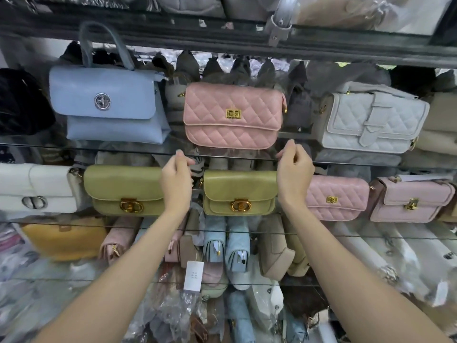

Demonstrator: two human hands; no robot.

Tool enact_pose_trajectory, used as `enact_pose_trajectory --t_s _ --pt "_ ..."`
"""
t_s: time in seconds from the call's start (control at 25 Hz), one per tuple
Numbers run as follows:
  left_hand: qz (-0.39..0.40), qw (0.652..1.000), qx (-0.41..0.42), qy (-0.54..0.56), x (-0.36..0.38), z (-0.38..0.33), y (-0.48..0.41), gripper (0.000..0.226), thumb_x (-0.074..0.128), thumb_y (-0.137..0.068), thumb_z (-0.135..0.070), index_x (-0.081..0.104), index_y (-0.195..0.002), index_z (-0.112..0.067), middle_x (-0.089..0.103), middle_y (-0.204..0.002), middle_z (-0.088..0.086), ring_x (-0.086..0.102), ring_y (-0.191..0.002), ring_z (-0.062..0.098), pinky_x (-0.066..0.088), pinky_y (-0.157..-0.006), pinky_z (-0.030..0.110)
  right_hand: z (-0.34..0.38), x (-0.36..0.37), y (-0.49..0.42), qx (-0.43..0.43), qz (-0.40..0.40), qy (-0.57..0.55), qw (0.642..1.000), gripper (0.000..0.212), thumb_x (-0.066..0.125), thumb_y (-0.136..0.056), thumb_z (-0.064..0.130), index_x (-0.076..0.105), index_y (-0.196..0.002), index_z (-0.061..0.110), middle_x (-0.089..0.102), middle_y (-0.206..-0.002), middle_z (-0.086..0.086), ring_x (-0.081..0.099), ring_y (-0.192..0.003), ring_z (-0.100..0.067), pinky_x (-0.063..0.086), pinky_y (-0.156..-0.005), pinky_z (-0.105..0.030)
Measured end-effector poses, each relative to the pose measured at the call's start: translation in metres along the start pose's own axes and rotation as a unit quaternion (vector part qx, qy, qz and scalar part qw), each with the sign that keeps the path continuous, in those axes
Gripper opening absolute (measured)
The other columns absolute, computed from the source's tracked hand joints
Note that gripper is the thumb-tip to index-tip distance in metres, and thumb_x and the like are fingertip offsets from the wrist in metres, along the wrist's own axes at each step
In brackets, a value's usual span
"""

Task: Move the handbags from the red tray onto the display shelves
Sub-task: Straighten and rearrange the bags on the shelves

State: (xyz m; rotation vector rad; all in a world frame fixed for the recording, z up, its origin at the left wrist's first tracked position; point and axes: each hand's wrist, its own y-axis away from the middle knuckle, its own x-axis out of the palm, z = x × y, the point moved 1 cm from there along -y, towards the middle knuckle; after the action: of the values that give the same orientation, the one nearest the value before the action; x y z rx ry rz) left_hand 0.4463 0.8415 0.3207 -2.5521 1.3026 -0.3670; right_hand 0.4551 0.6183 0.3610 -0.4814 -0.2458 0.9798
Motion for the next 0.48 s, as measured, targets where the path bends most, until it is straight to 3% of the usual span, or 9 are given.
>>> enact_pose_trajectory --t_s 0.08,0.16,0.32,0.48 --pt "0.012 0.999 -0.032 -0.018 0.007 0.028 0.006 0.040 0.041 -0.105 -0.041 0.063 -0.074 -0.027 0.056 -0.060 -0.010 0.054 -0.065 0.019 0.047 -0.073 0.039 -0.016 0.000 0.004 0.010 -0.004 0.009 1.000 0.048 0.044 -0.105 0.033 0.063 -0.066 0.012 0.060 -0.060 0.007 0.054 -0.062 -0.004 0.041 -0.067 -0.025" --pt "0.019 0.997 -0.069 -0.011 0.010 0.051 0.009 0.034 0.043 -0.102 -0.044 0.063 -0.079 -0.028 0.059 -0.068 -0.007 0.058 -0.075 0.021 0.048 -0.080 0.040 -0.041 -0.002 0.013 0.038 0.008 0.012 0.999 0.044 0.042 -0.102 0.035 0.065 -0.068 0.019 0.068 -0.070 0.007 0.064 -0.075 -0.014 0.045 -0.073 -0.031" --pt "0.026 0.988 -0.154 -0.008 0.018 0.080 0.006 0.040 0.038 -0.103 -0.056 0.060 -0.107 -0.023 0.064 -0.098 -0.005 0.058 -0.100 0.019 0.046 -0.100 0.040 -0.089 -0.007 0.016 0.151 0.055 0.028 0.987 0.023 0.044 -0.106 0.032 0.059 -0.113 0.016 0.061 -0.114 0.002 0.056 -0.114 -0.020 0.037 -0.091 -0.029" --pt "0.060 0.973 -0.223 0.000 0.029 0.098 0.002 0.068 0.024 -0.100 -0.069 0.046 -0.145 -0.024 0.052 -0.147 0.004 0.047 -0.136 0.023 0.032 -0.119 0.051 -0.104 0.000 0.015 0.252 0.157 0.005 0.955 0.052 0.032 -0.108 0.050 0.041 -0.147 0.017 0.050 -0.138 0.000 0.041 -0.121 -0.013 0.030 -0.101 -0.029"
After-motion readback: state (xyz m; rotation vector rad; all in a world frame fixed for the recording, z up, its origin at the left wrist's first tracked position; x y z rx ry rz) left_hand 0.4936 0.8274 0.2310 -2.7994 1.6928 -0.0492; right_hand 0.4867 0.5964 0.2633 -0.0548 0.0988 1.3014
